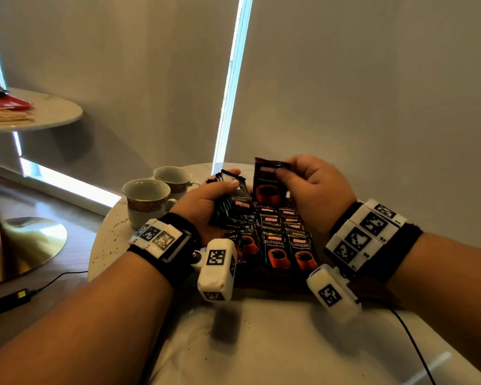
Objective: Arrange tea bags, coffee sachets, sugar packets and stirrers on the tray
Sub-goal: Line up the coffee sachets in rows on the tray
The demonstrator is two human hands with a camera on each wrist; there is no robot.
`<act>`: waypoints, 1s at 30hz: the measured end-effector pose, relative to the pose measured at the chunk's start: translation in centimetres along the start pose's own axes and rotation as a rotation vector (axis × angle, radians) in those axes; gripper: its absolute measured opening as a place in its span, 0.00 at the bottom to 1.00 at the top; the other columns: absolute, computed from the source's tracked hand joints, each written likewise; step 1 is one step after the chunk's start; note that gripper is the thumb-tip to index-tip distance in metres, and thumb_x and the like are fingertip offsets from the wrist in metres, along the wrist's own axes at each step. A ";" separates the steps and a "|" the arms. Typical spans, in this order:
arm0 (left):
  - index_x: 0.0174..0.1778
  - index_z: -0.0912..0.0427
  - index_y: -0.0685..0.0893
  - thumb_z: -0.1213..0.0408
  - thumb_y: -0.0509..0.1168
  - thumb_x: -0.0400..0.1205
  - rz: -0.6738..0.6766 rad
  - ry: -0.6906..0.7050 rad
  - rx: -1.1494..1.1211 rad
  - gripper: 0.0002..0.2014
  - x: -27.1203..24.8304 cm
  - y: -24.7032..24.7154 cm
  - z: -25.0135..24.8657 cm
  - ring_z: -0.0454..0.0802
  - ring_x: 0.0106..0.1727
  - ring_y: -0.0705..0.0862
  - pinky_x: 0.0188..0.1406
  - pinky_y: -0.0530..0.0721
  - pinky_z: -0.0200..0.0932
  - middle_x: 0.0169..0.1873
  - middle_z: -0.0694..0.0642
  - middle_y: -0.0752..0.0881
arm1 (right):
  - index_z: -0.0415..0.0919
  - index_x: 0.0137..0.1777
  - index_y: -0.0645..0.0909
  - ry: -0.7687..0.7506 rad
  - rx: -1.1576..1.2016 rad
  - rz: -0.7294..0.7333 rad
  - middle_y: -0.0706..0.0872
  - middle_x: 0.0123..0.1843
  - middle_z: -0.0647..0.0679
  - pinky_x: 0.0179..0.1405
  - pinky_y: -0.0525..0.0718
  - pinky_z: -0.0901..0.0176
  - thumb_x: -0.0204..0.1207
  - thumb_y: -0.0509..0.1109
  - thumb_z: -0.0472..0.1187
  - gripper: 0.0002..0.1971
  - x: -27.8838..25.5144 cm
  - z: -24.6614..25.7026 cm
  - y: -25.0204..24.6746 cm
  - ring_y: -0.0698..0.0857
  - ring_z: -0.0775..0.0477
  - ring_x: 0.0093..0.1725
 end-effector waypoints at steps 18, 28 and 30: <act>0.77 0.72 0.74 0.64 0.69 0.74 0.006 -0.097 0.178 0.33 -0.8 0.6 0.8 0.71 0.57 0.85 0.65 0.81 0.68 0.58 0.73 0.83 | 0.55 0.58 0.76 -0.011 -0.367 0.210 0.79 0.57 0.57 0.54 0.84 0.56 0.70 0.78 0.56 0.20 -0.4 0.6 1.1 0.80 0.57 0.53; 0.72 0.70 0.78 0.65 0.65 0.79 0.082 -0.146 0.161 0.25 -1.3 1.4 1.1 0.65 0.45 0.88 0.50 0.85 0.59 0.49 0.70 0.87 | 0.52 0.57 0.81 -0.223 -0.595 0.488 0.80 0.65 0.56 0.61 0.77 0.70 0.65 0.82 0.51 0.21 -0.5 1.7 2.0 0.77 0.56 0.63; 0.75 0.69 0.77 0.63 0.68 0.77 0.097 -0.155 0.159 0.29 -1.5 1.5 1.1 0.66 0.48 0.87 0.56 0.81 0.62 0.53 0.70 0.86 | 0.51 0.58 0.80 -0.205 -0.582 0.496 0.80 0.62 0.55 0.59 0.79 0.68 0.65 0.82 0.50 0.22 -0.6 1.7 2.1 0.78 0.56 0.60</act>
Point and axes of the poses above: each hand's wrist, its own x-axis towards the middle knuckle, its own y-axis out of the palm, z = x × y, the point moved 6 cm from there along x, towards the middle knuckle
